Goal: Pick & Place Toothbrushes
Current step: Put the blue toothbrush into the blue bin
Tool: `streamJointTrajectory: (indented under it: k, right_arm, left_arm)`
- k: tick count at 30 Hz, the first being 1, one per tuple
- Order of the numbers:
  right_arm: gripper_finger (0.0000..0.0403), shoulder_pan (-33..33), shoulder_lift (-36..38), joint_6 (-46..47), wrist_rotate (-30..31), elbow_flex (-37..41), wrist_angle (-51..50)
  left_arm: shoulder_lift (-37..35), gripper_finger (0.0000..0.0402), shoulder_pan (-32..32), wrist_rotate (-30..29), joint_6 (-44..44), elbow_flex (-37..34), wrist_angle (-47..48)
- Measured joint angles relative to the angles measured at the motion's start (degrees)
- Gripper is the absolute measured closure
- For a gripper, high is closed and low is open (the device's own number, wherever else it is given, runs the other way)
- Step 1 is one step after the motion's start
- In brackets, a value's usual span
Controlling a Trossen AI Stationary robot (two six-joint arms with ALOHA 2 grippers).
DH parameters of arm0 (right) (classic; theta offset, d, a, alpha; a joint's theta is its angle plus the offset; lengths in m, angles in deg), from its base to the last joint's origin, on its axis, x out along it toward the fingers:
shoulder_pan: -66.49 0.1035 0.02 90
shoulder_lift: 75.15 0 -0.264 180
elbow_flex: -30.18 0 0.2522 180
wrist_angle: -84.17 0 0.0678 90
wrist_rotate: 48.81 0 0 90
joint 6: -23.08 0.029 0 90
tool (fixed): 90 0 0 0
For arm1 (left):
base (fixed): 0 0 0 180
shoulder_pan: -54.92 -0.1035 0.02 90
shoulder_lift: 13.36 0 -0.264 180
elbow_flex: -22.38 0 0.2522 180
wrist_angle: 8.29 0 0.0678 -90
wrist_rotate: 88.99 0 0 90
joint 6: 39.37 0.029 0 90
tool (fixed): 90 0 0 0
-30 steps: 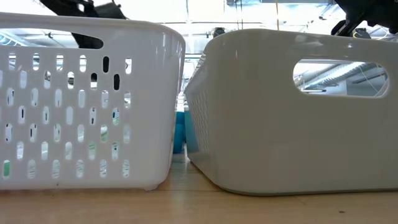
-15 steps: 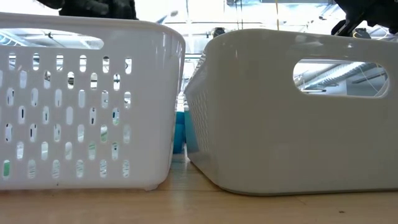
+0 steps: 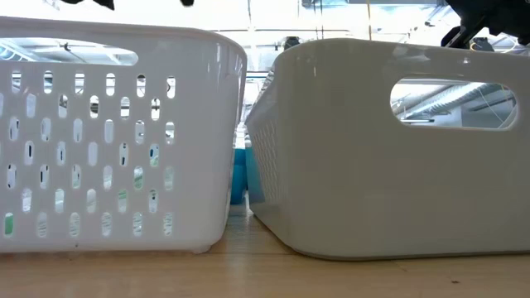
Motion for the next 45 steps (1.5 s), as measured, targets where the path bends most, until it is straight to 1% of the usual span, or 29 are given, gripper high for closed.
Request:
streamJointTrajectory:
  k: [4,10,13,19,21,23,27,30,32,34,38,41,45]
  right_arm:
    - [0.0403,0.0,0.0,0.0,0.0,0.0,0.0]
    - [0.0403,0.0,0.0,0.0,0.0,0.0,0.0]
    - [0.0403,0.0,0.0,0.0,0.0,0.0,0.0]
    - [0.0403,0.0,0.0,0.3,0.0,0.0,0.0]
    - [0.0403,0.0,0.0,0.4,0.0,0.0,0.0]
    - [0.0403,0.0,0.0,0.4,0.0,0.0,0.0]
    - [0.0403,0.0,0.0,0.4,0.0,0.0,0.0]
    - [0.0403,0.0,0.0,0.4,0.1,0.0,0.0]
    - [0.0403,0.0,0.0,0.4,0.1,0.0,0.0]
    - [0.0403,0.0,0.0,0.4,0.1,0.0,0.0]
    - [0.0403,0.0,0.0,0.4,0.1,0.0,0.0]
    - [0.0403,0.0,0.0,0.4,0.1,0.0,0.0]
    - [0.0403,0.0,0.0,0.5,0.1,0.0,0.0]
  left_arm:
    - [0.0,0.0396,2.4,2.0,0.4,0.0,-8.1]
    - [0.0,0.0390,5.1,3.3,0.3,0.0,-14.2]
    - [0.0,0.0396,5.9,3.5,0.1,0.0,-14.7]
    - [0.0,0.0392,7.1,3.1,-2.9,0.0,-14.7]
    - [0.0,0.0396,7.8,1.3,-5.1,0.0,-14.3]
    - [0.1,0.0394,8.6,-2.3,-7.7,0.0,-13.1]
    - [0.1,0.0391,10.1,-9.2,-12.0,0.0,-6.0]
    - [0.1,0.0396,11.0,-14.5,-15.6,0.0,1.6]
    - [0.2,0.0393,11.4,-17.5,-18.4,0.0,7.2]
    - [0.2,0.0389,11.7,-19.8,-20.3,0.0,12.8]
    - [0.2,0.0396,12.4,-24.7,-23.9,0.0,23.8]
    - [0.2,0.0391,12.8,-28.5,-26.7,0.0,30.9]
    - [0.2,0.0391,13.4,-32.0,-30.1,0.0,39.2]
